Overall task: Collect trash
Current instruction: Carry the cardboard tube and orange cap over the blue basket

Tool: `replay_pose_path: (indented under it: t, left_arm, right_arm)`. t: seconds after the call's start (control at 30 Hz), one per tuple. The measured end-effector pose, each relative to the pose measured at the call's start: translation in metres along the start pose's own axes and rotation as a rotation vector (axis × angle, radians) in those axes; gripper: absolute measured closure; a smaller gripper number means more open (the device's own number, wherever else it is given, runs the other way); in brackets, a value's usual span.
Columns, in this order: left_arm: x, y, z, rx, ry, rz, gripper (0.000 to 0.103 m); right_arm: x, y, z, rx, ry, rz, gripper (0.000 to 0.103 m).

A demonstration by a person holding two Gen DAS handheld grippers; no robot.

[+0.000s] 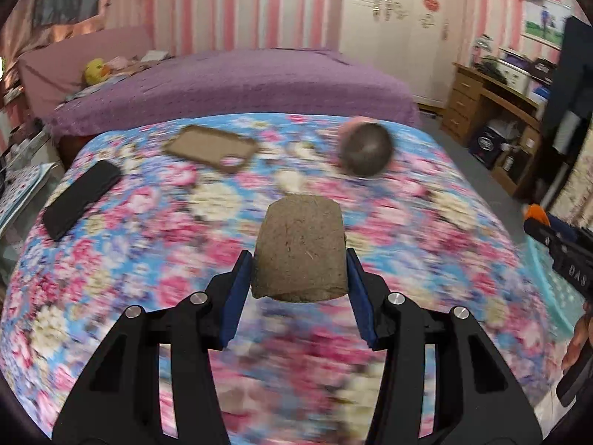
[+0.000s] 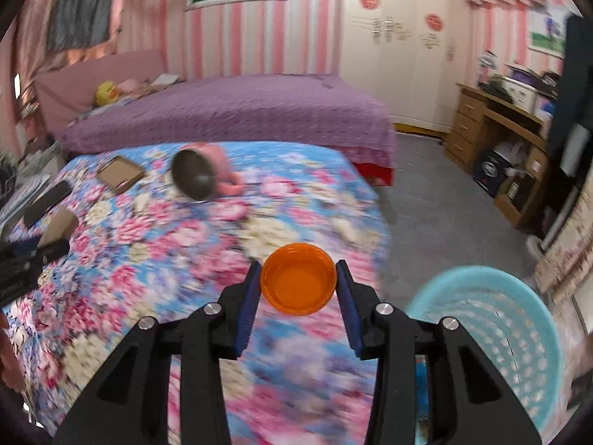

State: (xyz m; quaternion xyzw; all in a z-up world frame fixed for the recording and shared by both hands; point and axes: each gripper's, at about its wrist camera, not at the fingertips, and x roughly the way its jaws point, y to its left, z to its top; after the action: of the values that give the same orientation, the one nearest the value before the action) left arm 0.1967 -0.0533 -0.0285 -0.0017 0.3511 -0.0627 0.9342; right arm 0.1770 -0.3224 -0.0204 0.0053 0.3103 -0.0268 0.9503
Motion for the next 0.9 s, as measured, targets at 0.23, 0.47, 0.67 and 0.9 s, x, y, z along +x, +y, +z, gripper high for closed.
replay_pose_path:
  t: [0.23,0.47,0.67,0.9]
  left_arm:
    - [-0.002,-0.066,-0.015,0.018,0.032,-0.077,0.054]
    - [-0.006,-0.123,-0.017,0.079,0.007,-0.086,0.054]
    - [-0.003,-0.170,-0.014,0.103,-0.007,-0.136,0.054]
    - [0.007,-0.234,-0.021,0.141,-0.013,-0.200,0.054]
  right_arm:
    - [-0.022,-0.069,-0.016,0.022,-0.013,-0.098,0.063]
    - [-0.029,-0.120,-0.033,0.059,-0.007,-0.139,0.063]
    - [-0.040,-0.154,-0.046,0.044,-0.007,-0.185,0.063]
    - [-0.047,-0.199,-0.061,0.120,-0.025,-0.192,0.063]
